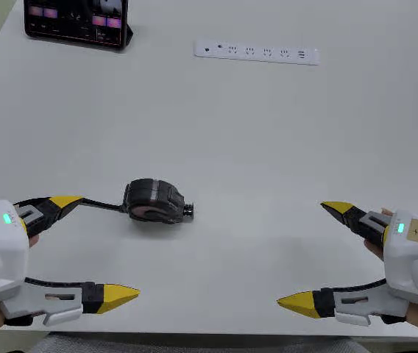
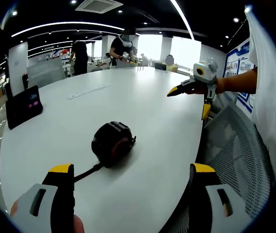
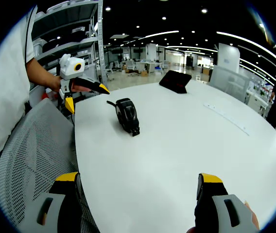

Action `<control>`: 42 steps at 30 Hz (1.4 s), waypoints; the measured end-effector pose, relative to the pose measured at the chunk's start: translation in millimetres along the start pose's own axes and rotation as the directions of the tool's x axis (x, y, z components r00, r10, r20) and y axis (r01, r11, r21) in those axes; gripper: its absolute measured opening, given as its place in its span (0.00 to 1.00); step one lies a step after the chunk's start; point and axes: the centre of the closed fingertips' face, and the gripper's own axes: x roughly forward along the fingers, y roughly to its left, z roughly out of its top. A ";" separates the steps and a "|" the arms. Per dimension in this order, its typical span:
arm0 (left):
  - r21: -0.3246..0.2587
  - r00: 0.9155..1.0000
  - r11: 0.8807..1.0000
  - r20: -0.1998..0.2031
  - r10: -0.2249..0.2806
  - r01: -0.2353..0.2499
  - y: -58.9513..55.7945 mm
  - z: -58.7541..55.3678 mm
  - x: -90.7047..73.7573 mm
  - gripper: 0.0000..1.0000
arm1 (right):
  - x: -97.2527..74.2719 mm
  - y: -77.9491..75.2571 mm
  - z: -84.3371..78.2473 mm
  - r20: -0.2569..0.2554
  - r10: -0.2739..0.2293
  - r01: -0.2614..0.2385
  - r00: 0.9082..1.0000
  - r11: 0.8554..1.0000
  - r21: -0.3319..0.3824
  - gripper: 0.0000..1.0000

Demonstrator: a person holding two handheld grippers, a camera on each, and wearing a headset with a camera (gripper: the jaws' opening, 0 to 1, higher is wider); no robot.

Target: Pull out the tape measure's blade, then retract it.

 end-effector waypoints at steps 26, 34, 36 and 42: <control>0.009 0.999 0.999 0.011 0.033 -0.033 8.9 3.7 -2.9 0.99 | 1.3 4.0 7.1 0.028 0.012 -0.013 1.000 0.999 0.030 0.99; -0.028 0.999 0.999 0.018 0.028 -0.027 10.3 4.1 -5.7 0.99 | 1.2 3.0 8.3 0.030 0.011 -0.012 0.999 1.000 0.028 0.99; -0.050 1.000 0.999 0.018 0.008 -0.007 7.0 4.4 -6.1 0.96 | 0.4 2.5 9.0 0.032 0.009 -0.010 0.999 1.000 0.029 0.99; -0.045 0.999 0.999 0.025 0.029 -0.028 9.8 4.8 -5.2 0.99 | -0.2 1.9 7.2 0.028 0.008 -0.009 1.000 1.000 0.030 0.99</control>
